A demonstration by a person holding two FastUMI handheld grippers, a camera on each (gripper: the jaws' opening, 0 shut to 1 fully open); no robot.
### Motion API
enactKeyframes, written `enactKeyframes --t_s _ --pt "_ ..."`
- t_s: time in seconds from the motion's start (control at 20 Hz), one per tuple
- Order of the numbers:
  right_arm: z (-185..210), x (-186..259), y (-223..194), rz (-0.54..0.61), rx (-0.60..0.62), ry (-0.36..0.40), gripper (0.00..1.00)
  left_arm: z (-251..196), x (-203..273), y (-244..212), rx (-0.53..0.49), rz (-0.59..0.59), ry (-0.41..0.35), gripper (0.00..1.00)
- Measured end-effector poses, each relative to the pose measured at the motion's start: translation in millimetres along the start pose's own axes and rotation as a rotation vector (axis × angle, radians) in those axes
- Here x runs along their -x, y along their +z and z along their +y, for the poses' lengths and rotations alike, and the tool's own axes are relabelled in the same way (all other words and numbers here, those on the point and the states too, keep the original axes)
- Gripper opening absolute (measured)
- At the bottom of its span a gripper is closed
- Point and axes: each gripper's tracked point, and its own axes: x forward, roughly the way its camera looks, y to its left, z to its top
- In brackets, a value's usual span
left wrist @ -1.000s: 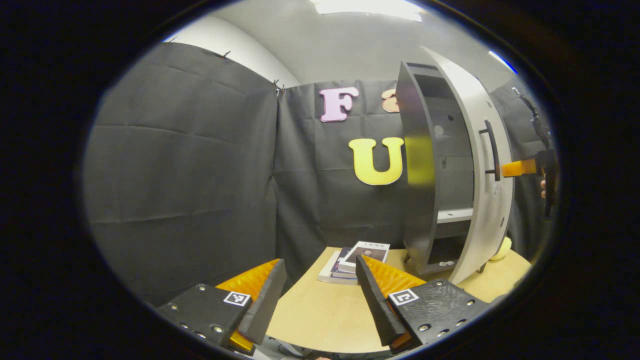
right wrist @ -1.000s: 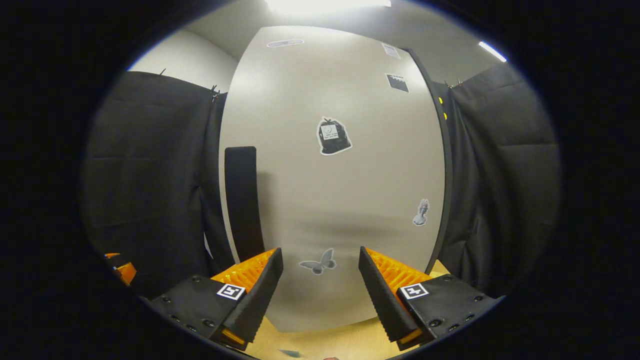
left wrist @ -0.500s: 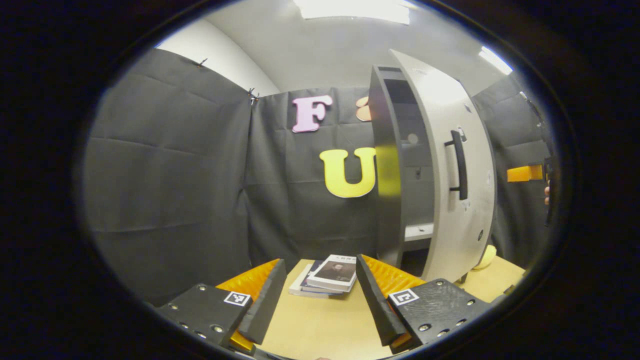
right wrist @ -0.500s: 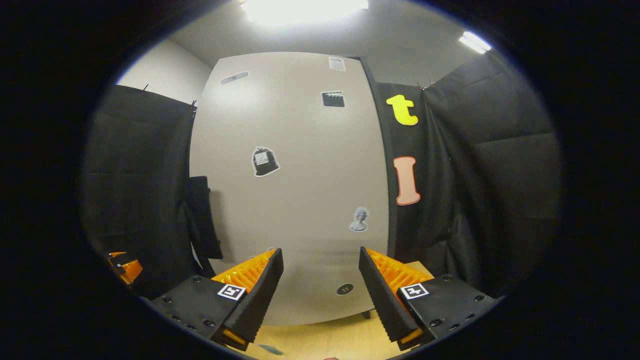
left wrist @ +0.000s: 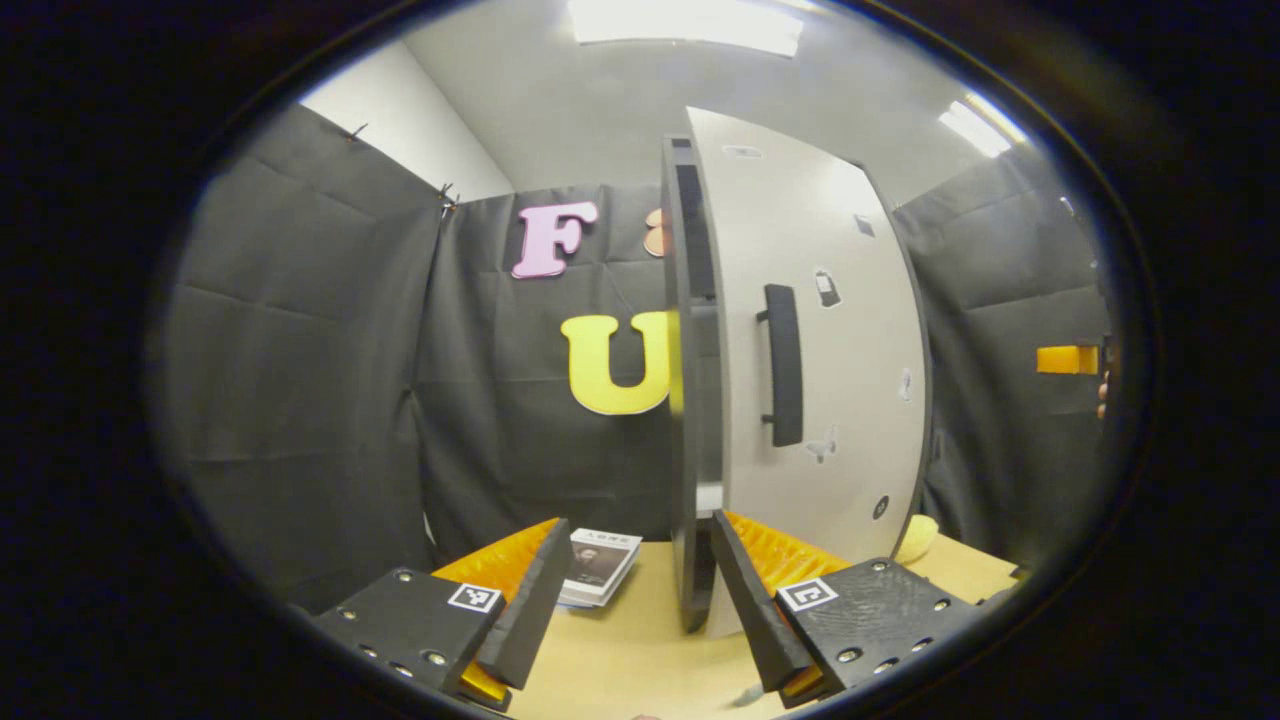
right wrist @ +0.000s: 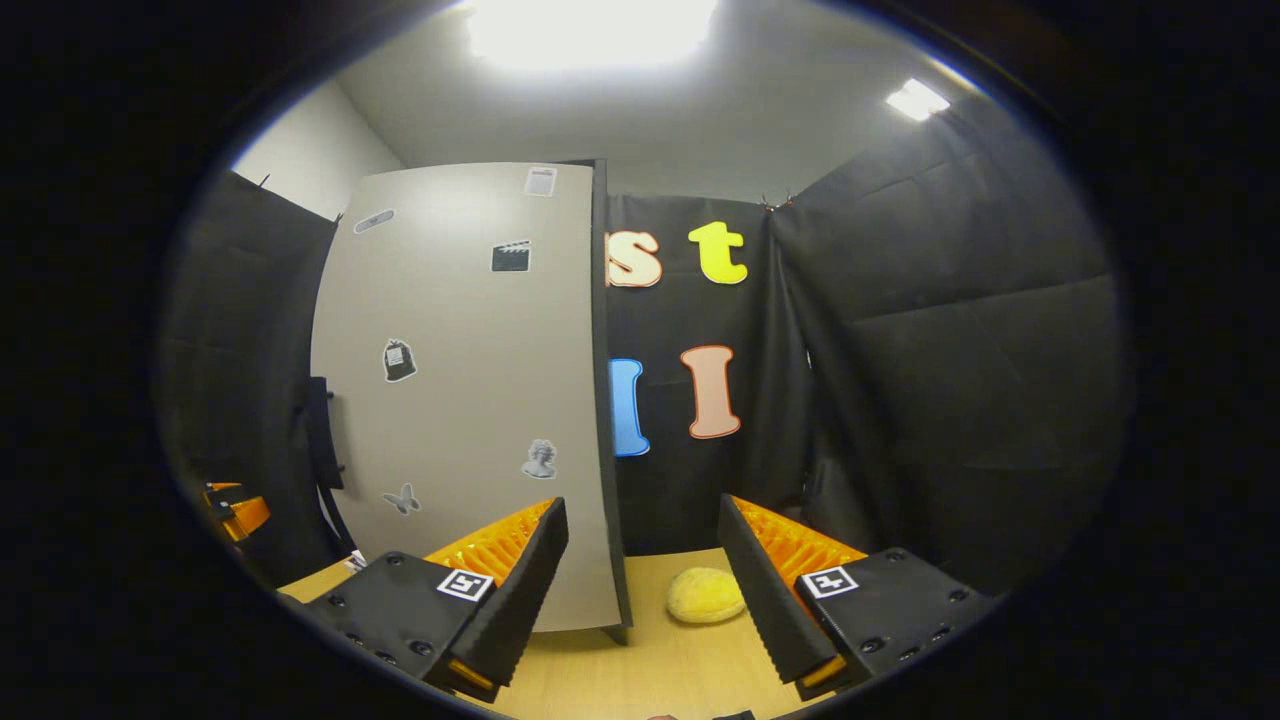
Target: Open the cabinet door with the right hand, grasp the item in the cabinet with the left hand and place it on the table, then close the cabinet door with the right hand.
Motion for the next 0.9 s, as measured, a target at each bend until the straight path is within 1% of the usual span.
enactKeyframes --t_s 0.15,0.25,0.4,0.75,0.9 --pt "-24.0 7.6 -17.1 0.009 0.008 -0.022 0.97 -16.0 -3.7 7.9 -0.007 -0.009 -0.007 0.84" --pt "-32.4 9.8 -29.7 0.025 0.008 -0.027 0.97 -20.8 -2.3 12.7 -0.016 -0.015 -0.004 0.84" --pt "-34.7 12.5 -36.7 0.029 -0.014 -0.014 0.97 -17.8 -3.4 15.3 -0.029 -0.024 0.014 0.85" --pt "-32.9 14.5 -26.5 -0.008 -0.013 0.004 0.97 -7.1 -1.9 21.6 -0.039 -0.039 0.044 0.84" --pt "-28.4 13.6 -28.5 -0.003 -0.023 0.014 0.97 -2.1 0.1 21.8 -0.044 -0.043 0.052 0.84"
